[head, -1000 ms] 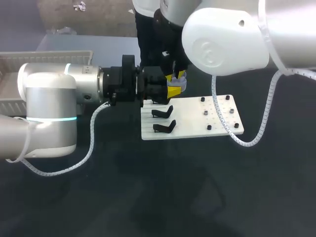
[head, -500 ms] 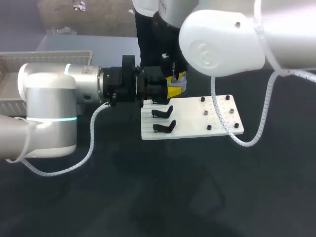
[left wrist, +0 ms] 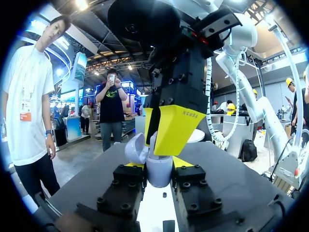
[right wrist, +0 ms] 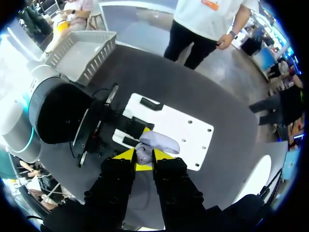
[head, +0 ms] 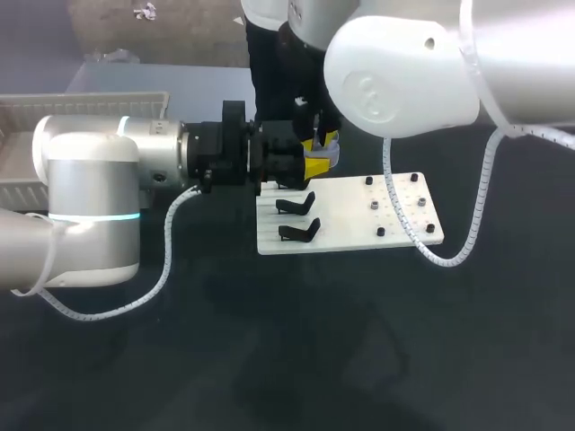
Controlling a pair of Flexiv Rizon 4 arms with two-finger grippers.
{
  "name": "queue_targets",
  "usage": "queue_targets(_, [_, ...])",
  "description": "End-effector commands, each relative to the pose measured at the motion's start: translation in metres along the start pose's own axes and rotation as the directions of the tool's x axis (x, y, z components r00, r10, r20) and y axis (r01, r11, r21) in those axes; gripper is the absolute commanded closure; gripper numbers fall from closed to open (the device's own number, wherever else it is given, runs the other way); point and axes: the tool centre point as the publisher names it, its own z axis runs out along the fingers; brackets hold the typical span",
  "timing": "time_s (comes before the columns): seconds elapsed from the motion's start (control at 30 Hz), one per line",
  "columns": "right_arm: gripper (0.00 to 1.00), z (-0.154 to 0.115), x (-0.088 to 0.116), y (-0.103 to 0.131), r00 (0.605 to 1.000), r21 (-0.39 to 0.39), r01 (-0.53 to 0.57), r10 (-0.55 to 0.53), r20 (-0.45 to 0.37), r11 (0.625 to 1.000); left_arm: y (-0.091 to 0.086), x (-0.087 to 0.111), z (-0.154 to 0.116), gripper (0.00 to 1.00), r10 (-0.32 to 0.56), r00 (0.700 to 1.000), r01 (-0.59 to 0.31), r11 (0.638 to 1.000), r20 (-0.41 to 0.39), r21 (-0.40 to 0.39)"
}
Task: Pick up each earbud case from the left stands, insert the matching earbuds, close the lid, and place the case in the box.
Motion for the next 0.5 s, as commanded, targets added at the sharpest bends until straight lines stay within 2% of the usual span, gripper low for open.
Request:
queue_targets(0.03, [0.79,0.0009,-0.0016,0.0001,1.000,0.001,0.000,0.000,-0.004,1.000,-0.0009,-0.0001,0.0001,1.00,0.004,1.000,-0.004,1.000,0.005,-0.004])
queue_targets(0.2, [0.71,0.0004,-0.0014,0.0008,1.000,0.001,-0.002,0.002,-0.015,1.000,-0.0009,-0.0001,0.0001,1.00,0.004,1.000,-0.004,1.000,0.005,-0.004])
queue_targets(0.5, [0.69,-0.0023,-0.0015,0.0022,1.000,0.010,-0.011,0.011,-0.024,1.000,-0.0009,-0.0001,0.0001,1.00,0.004,1.000,-0.004,1.000,0.005,-0.004])
